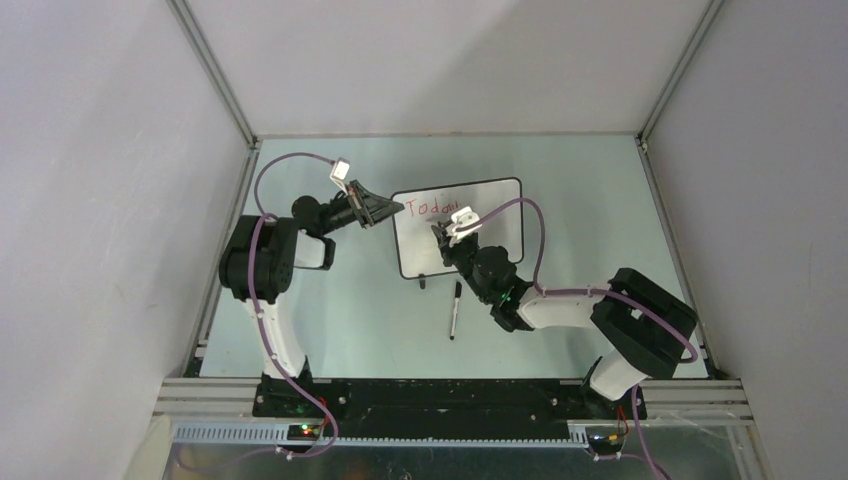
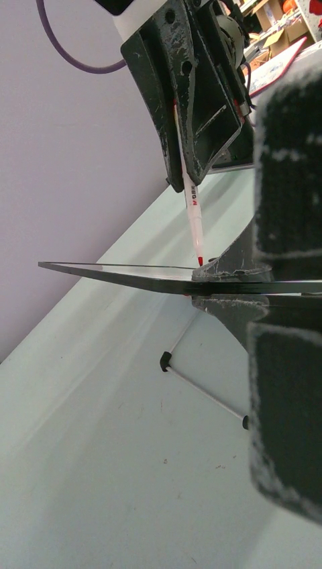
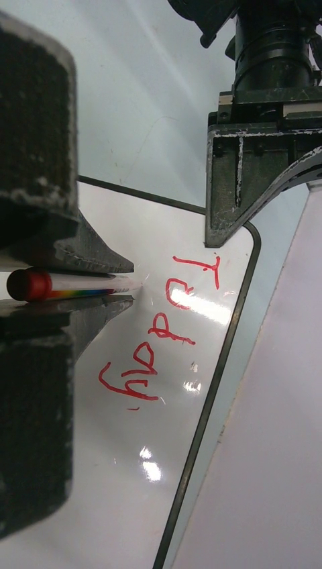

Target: Write a sentence on the whiteboard

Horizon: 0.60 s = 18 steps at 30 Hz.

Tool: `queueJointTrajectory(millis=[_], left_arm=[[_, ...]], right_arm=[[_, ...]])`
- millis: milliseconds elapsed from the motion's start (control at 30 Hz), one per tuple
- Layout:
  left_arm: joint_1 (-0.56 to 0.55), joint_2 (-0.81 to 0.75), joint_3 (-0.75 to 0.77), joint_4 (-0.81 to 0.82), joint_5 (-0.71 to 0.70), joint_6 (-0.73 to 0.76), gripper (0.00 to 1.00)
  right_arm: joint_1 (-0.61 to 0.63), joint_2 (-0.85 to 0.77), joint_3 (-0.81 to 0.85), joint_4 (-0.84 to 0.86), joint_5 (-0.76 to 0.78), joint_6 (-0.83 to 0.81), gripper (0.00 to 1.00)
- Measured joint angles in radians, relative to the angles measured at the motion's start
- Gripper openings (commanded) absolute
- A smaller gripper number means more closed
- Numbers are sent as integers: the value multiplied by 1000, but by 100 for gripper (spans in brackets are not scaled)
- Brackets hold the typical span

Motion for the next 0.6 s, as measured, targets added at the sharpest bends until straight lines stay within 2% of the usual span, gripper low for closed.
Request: queueJointTrajectory(millis=[600], left_arm=[[0, 0, 0, 0, 0, 0, 0]], right_arm=[[-2, 13, 26, -44, 20, 0, 0]])
